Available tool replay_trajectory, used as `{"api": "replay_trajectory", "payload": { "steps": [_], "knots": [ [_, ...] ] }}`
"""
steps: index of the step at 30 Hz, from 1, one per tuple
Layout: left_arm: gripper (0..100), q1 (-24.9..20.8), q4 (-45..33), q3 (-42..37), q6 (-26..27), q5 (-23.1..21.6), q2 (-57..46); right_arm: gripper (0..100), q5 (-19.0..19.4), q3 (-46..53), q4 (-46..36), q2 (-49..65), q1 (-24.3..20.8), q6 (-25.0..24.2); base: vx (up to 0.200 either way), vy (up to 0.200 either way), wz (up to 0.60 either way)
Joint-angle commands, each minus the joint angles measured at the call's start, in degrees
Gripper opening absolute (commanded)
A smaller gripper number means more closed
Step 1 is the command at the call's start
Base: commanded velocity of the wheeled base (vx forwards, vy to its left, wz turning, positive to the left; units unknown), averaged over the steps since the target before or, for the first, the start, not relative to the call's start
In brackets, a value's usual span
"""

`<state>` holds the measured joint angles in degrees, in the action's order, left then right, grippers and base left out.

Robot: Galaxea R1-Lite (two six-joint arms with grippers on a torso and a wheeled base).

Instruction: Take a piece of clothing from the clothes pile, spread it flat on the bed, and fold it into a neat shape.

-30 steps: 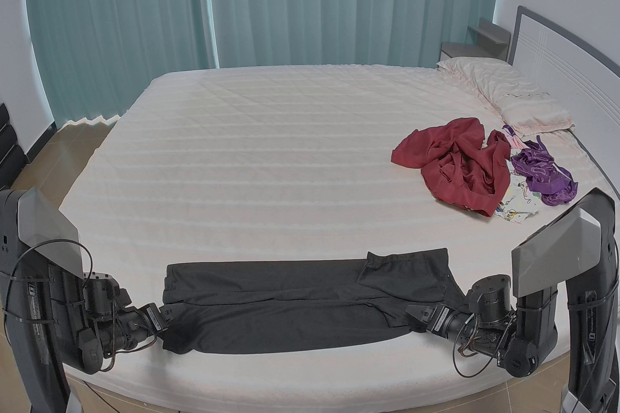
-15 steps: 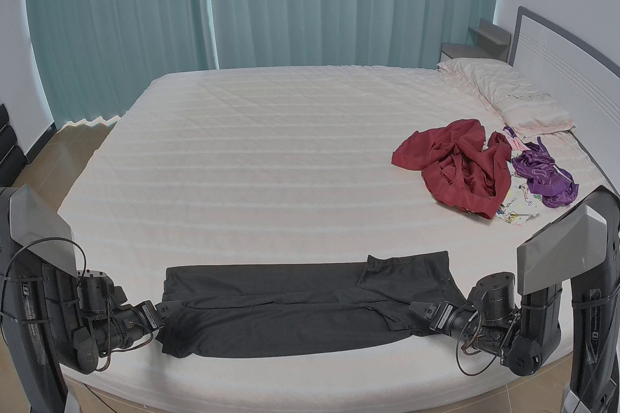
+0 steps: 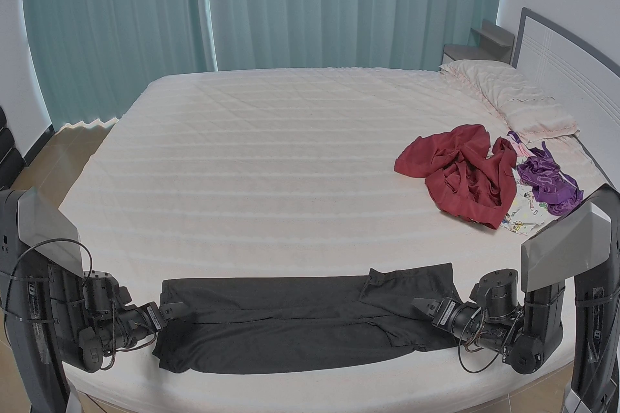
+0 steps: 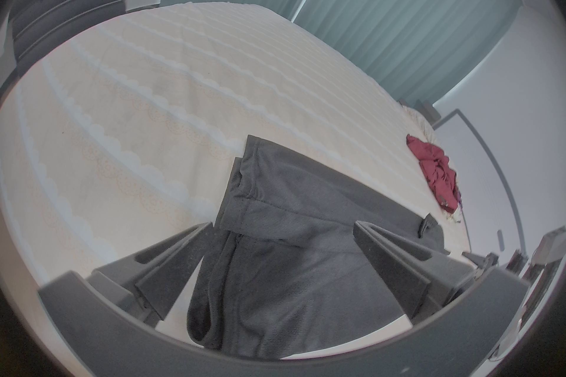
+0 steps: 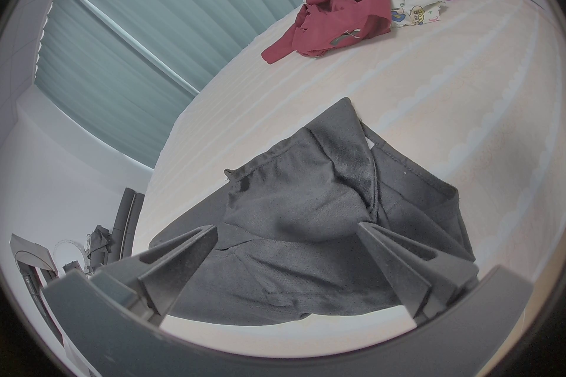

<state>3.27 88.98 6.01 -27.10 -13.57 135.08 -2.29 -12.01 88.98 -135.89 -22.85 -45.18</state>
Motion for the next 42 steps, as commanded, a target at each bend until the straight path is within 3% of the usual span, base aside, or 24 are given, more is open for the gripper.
{"api": "replay_trajectory", "payload": {
  "steps": [1,2,4,13,30,35,42],
  "knots": [
    [100,0.16,0.76,0.32,1.61,0.12,2.73,100,0.01,0.05,0.58,0.19,-0.01,0.00,0.000,0.000,0.00],
    [100,0.07,0.76,0.85,5.65,1.62,5.45,100,0.01,0.05,0.58,0.27,-0.01,0.09,0.000,0.000,0.00],
    [100,-0.10,0.76,1.72,7.24,4.25,6.86,100,0.01,0.14,0.58,0.27,-0.01,0.18,0.000,0.000,0.00],
    [100,-2.39,0.76,8.14,7.32,9.53,10.11,100,-0.08,0.32,0.58,0.19,-0.36,0.27,0.000,0.000,0.00],
    [100,-4.23,0.76,5.42,6.80,10.14,8.09,100,-0.17,0.93,0.58,0.19,-0.71,0.35,0.000,0.000,0.00],
    [100,-3.44,0.67,4.71,1.96,9.88,2.38,100,-0.26,0.93,0.58,0.19,-0.71,0.44,0.000,0.000,0.00],
    [100,-3.79,0.76,6.38,2.05,10.05,5.10,100,-0.26,0.93,0.58,0.27,-0.71,0.53,0.000,0.000,0.00]
  ]
}}
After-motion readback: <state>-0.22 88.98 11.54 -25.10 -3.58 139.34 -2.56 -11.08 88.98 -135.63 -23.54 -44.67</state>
